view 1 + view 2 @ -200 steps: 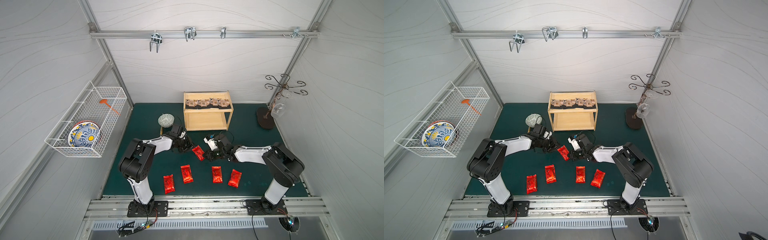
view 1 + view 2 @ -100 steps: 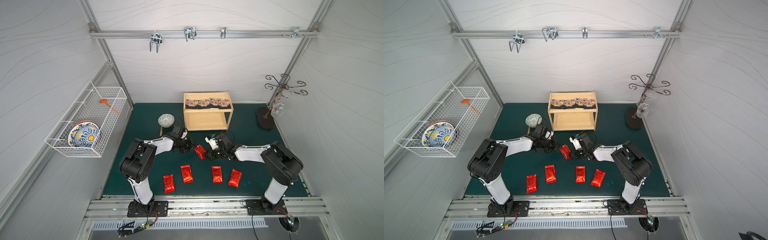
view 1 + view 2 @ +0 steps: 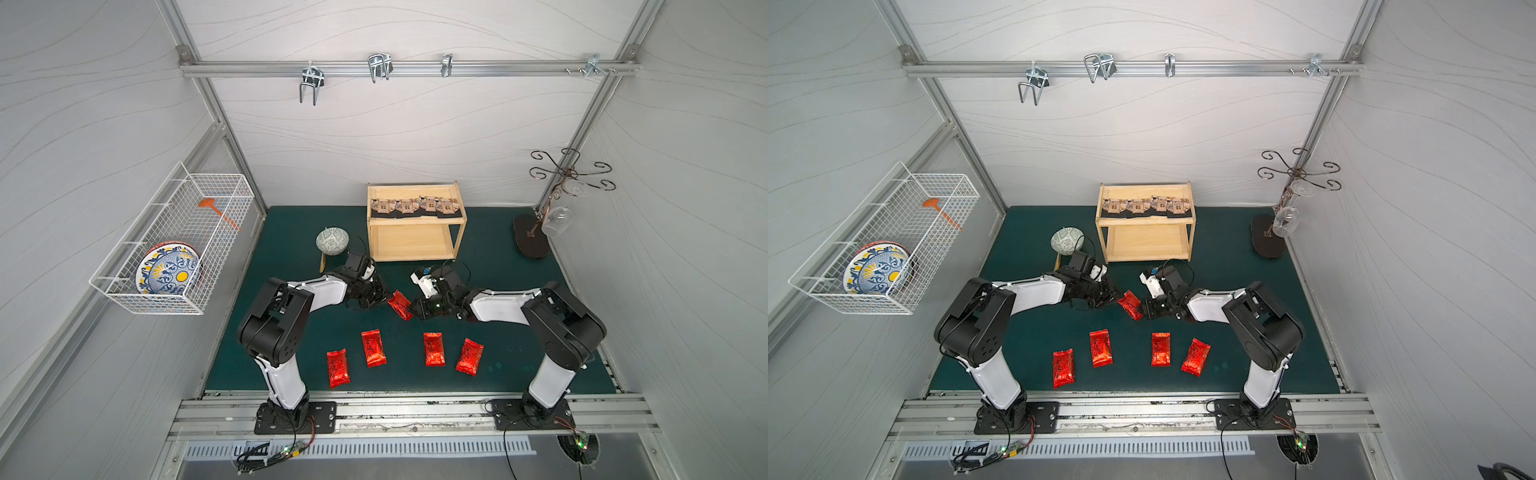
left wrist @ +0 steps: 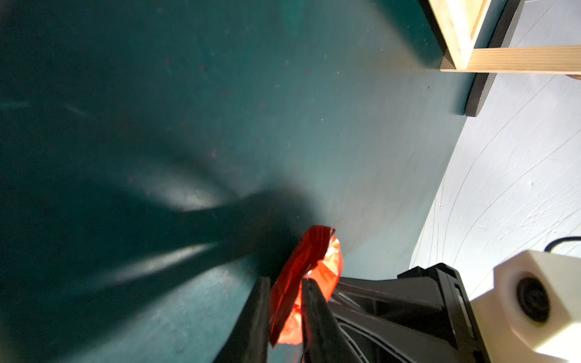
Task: Place the tea bags on the shelf by color
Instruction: Pick up the tea bag from the center of the board.
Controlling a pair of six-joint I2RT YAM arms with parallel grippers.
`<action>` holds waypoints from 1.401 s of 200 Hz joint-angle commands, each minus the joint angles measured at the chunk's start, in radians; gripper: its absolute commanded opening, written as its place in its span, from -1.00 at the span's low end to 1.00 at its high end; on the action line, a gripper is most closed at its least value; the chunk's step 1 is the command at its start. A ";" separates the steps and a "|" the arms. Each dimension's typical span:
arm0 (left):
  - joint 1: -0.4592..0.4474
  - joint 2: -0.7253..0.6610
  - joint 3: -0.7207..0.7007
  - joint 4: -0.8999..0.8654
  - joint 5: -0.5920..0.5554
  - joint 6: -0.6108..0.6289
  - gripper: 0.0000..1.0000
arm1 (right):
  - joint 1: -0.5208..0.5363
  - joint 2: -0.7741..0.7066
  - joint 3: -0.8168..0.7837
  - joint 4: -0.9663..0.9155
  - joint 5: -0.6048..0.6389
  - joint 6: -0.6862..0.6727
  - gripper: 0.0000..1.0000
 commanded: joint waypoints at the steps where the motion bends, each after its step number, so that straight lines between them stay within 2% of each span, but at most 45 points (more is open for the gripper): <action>1: -0.009 -0.034 -0.007 -0.006 -0.011 0.018 -0.57 | -0.011 0.021 -0.016 0.022 -0.019 0.019 -0.62; 20: -0.010 -0.034 -0.008 -0.006 -0.008 0.020 -0.69 | -0.016 0.019 -0.018 0.026 -0.026 0.024 -0.61; 42: -0.010 -0.048 -0.008 -0.003 -0.006 0.022 -1.00 | -0.032 -0.008 -0.019 0.022 -0.039 0.039 -0.53; 67: -0.005 -0.080 -0.008 0.003 0.004 0.031 -1.00 | -0.052 -0.092 -0.026 -0.006 -0.035 0.062 -0.29; 88: 0.004 -0.122 -0.013 0.039 0.035 0.026 -1.00 | -0.065 -0.198 -0.028 -0.075 0.021 0.108 -0.20; 104: 0.017 -0.162 -0.023 0.088 0.057 0.005 -1.00 | -0.081 -0.274 -0.033 -0.129 0.059 0.197 -0.11; 120: 0.035 -0.197 -0.033 0.165 0.091 -0.033 -1.00 | -0.114 -0.334 -0.046 -0.164 0.054 0.344 -0.06; 158: 0.054 -0.246 -0.054 0.339 0.142 -0.128 -1.00 | -0.198 -0.387 -0.091 -0.071 -0.126 0.658 0.11; 179: 0.054 -0.245 -0.057 0.411 0.168 -0.178 -1.00 | -0.222 -0.358 -0.105 0.058 -0.238 0.808 0.13; 203: 0.054 -0.242 -0.070 0.484 0.184 -0.227 -1.00 | -0.236 -0.322 -0.119 0.210 -0.295 0.924 0.09; 221: 0.054 -0.249 -0.083 0.538 0.189 -0.244 -1.00 | -0.237 -0.318 -0.113 0.238 -0.296 0.939 0.05; 280: 0.056 -0.277 -0.100 0.536 0.180 -0.240 -1.00 | -0.274 -0.361 -0.137 0.270 -0.284 0.972 -0.09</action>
